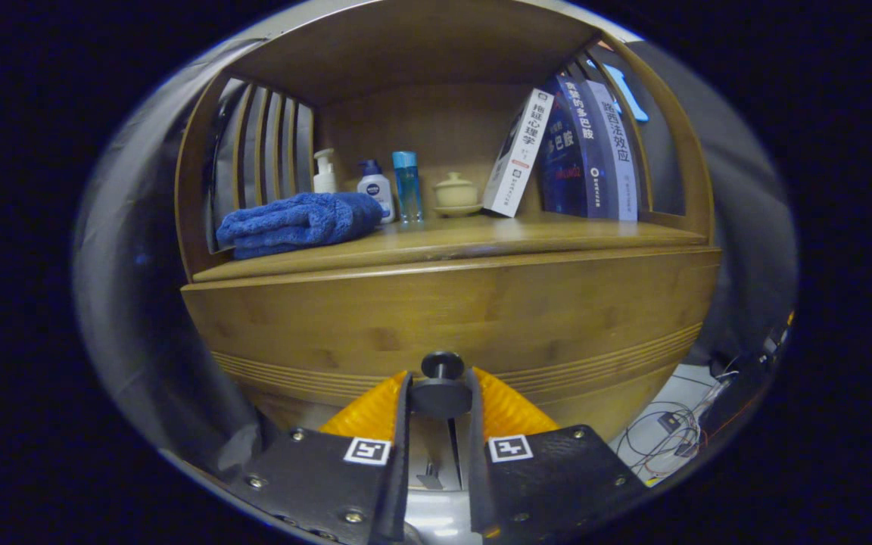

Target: Pull open the drawer, take out the items inside it, and place them on the countertop above the cabinet.

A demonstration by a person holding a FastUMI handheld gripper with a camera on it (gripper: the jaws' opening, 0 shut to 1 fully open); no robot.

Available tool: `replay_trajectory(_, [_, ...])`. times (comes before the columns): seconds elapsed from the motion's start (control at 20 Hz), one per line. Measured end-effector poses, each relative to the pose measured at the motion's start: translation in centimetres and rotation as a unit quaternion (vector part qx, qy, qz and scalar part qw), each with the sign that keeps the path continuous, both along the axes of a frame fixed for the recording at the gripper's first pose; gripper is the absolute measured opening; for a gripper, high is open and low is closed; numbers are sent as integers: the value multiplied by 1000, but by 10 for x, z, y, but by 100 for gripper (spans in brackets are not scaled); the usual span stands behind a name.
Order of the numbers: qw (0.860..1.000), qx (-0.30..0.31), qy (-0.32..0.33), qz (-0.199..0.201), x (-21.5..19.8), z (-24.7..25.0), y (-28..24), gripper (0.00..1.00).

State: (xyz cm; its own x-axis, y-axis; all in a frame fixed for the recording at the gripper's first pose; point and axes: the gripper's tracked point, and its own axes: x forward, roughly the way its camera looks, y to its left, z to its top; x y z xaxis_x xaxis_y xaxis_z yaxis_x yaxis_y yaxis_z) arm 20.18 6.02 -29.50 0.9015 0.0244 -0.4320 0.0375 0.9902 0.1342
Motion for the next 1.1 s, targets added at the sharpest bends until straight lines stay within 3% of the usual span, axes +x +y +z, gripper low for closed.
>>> replay_trajectory(0.25, [1000, 8, -4, -13, -33, 5, 1, 33])
replay_trajectory(1.1, [1000, 9, 16, 5, -143, 19, 2, 33])
